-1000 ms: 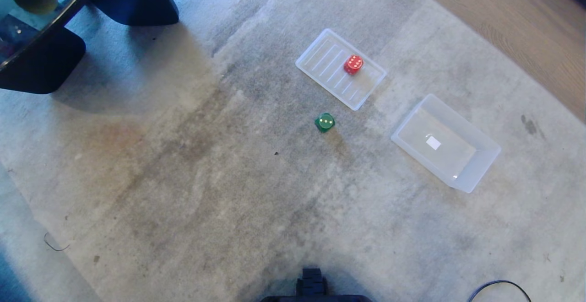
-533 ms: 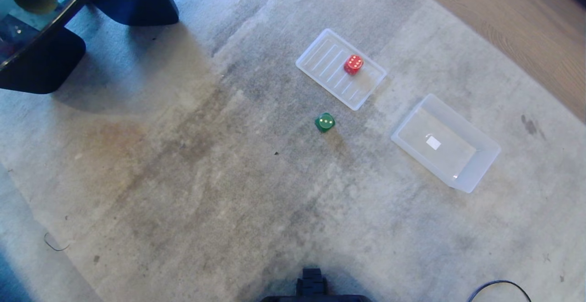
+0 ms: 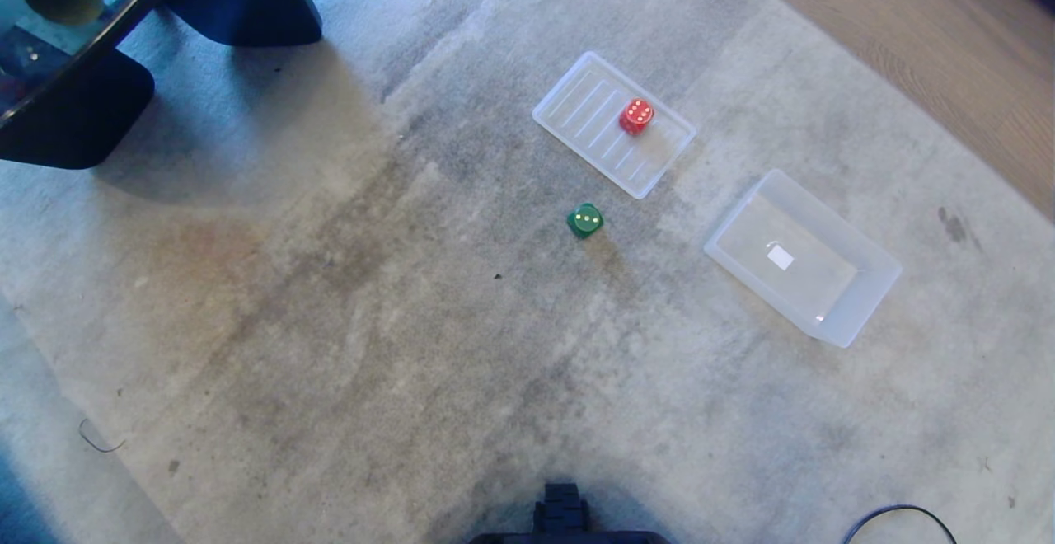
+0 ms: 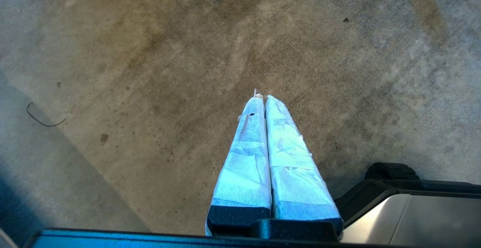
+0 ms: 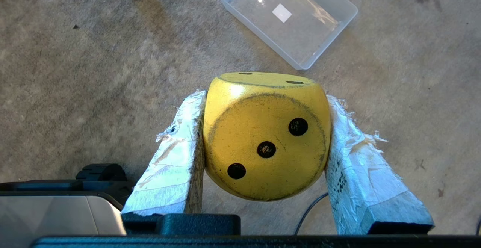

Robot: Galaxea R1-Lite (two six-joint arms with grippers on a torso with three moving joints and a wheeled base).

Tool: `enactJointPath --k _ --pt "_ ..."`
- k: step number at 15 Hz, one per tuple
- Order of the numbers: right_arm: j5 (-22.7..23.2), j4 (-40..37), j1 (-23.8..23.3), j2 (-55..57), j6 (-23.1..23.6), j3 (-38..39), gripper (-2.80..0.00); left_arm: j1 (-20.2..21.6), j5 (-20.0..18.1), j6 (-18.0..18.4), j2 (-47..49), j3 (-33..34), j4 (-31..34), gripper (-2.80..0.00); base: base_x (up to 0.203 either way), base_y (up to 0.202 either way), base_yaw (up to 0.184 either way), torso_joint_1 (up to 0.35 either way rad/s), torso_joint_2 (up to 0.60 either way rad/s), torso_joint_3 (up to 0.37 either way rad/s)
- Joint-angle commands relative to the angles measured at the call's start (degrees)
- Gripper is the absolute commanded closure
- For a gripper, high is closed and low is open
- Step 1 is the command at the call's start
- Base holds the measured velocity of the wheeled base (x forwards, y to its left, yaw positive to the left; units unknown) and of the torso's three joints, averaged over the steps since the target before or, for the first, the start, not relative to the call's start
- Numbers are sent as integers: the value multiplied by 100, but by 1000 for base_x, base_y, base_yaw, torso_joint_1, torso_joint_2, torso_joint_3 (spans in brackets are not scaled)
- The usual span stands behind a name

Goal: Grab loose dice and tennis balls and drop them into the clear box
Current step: Put the toys in the box

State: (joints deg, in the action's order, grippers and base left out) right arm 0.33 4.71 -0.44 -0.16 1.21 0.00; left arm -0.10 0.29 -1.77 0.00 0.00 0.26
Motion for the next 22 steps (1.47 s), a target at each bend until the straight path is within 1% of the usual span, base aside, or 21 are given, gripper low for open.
enactJointPath --k 1,4,8,17,22 --pt "2 4 0 16 2 185 0 1 32 -51 0 0 0 0 0 0 0 0 0 0" --pt "2 4 0 16 -5 185 0 1 93 -122 0 0 0 0 40 0 -1 5 -1 1" --pt "2 4 0 16 -2 185 0 1 147 -262 0 0 9 0 181 0 -1 1 2 4" --pt "2 4 0 16 -4 185 0 1 147 -262 0 0 9 0 173 0 0 4 2 3" --pt "2 4 0 16 -6 185 0 1 147 -270 0 0 12 0 0 0 0 0 0 0"
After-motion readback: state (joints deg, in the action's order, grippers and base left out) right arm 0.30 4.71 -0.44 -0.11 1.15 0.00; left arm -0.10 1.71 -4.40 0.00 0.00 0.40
